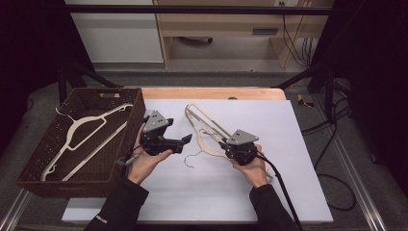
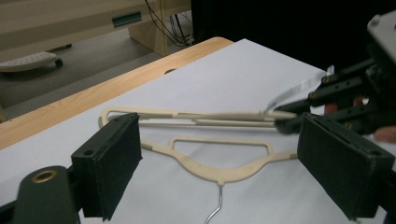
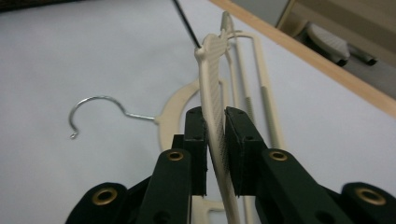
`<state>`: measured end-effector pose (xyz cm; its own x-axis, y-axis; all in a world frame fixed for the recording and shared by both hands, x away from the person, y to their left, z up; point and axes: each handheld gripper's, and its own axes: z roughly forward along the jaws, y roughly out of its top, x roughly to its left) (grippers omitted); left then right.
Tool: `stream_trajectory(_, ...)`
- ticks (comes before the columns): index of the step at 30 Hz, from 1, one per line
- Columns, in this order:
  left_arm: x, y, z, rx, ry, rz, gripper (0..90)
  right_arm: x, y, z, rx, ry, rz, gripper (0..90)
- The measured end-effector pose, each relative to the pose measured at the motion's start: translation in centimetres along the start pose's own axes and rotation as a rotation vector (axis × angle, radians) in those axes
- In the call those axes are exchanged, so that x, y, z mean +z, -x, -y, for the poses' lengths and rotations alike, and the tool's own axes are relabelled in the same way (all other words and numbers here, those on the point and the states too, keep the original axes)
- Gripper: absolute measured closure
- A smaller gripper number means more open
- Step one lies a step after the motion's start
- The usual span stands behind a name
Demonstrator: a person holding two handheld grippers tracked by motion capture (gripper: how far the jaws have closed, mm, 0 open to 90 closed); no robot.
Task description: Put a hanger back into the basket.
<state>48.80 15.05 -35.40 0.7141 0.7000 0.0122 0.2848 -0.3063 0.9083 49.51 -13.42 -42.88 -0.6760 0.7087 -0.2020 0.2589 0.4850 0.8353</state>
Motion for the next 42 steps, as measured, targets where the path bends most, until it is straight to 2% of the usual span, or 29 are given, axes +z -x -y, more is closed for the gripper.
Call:
stream_trajectory(5, -0.4, -0.1, 0.5, 0.01, -0.008, -0.007, 13.0, -1.2, 1.3, -0.2, 0.011, 0.022, 0.058, 85.4)
stream_trajectory(7, -0.5, -0.2, 0.6, 0.013, -0.014, -0.013, 12.4, -1.7, 1.9, -0.2, 0.017, 0.027, 0.064, 86.1)
stream_trajectory(8, -0.6, -0.3, 0.7, 0.012, -0.016, -0.011, 12.5, -2.0, 2.2, -0.2, 0.029, 0.03, 0.056, 86.2)
stream_trajectory(11, -0.8, -0.3, 0.8, 0.017, -0.018, -0.011, 12.3, -3.0, 2.8, -0.3, 0.013, 0.051, 0.051, 86.8)
stream_trajectory(13, -1.0, -0.1, 0.8, 0.026, -0.021, -0.005, 12.2, -3.7, 3.2, -0.4, 0.021, 0.07, 0.04, 86.8)
stream_trajectory(18, -1.5, 0.4, 0.9, 0.056, -0.026, 0.011, 12.1, -5.5, 3.3, -1.1, 0.004, 0.091, -0.002, 86.9)
stream_trajectory(20, -1.6, 0.7, 0.9, 0.064, -0.034, 0.016, 11.9, -6.2, 3.1, -1.4, -0.001, 0.102, -0.032, 86.8)
stream_trajectory(24, -2.2, 1.2, 1.0, 0.087, -0.037, 0.029, 11.8, -7.1, 2.4, -1.8, -0.011, 0.109, -0.128, 86.8)
stream_trajectory(27, -2.8, 1.6, 1.0, 0.106, -0.032, 0.058, 11.3, -7.6, 1.8, -1.9, -0.018, 0.102, -0.205, 86.8)
stream_trajectory(32, -3.3, 2.7, 0.8, 0.154, -0.053, 0.104, 11.1, -8.0, 0.4, -2.2, -0.029, 0.096, -0.322, 86.8)
stream_trajectory(36, -2.8, 3.8, 0.5, 0.178, -0.074, 0.161, 13.4, -7.9, -0.7, -2.6, -0.047, 0.092, -0.393, 86.9)
stream_trajectory(37, -2.6, 4.0, 0.5, 0.189, -0.09, 0.178, 15.8, -7.8, -0.9, -2.7, -0.051, 0.091, -0.409, 86.9)
stream_trajectory(39, -2.1, 4.4, 0.4, 0.205, -0.097, 0.188, 19.5, -7.8, -1.4, -2.8, -0.058, 0.087, -0.442, 86.8)
stream_trajectory(42, -1.4, 4.7, 0.5, 0.239, -0.14, 0.226, 26.2, -7.6, -1.8, -3.0, -0.065, 0.087, -0.479, 86.8)
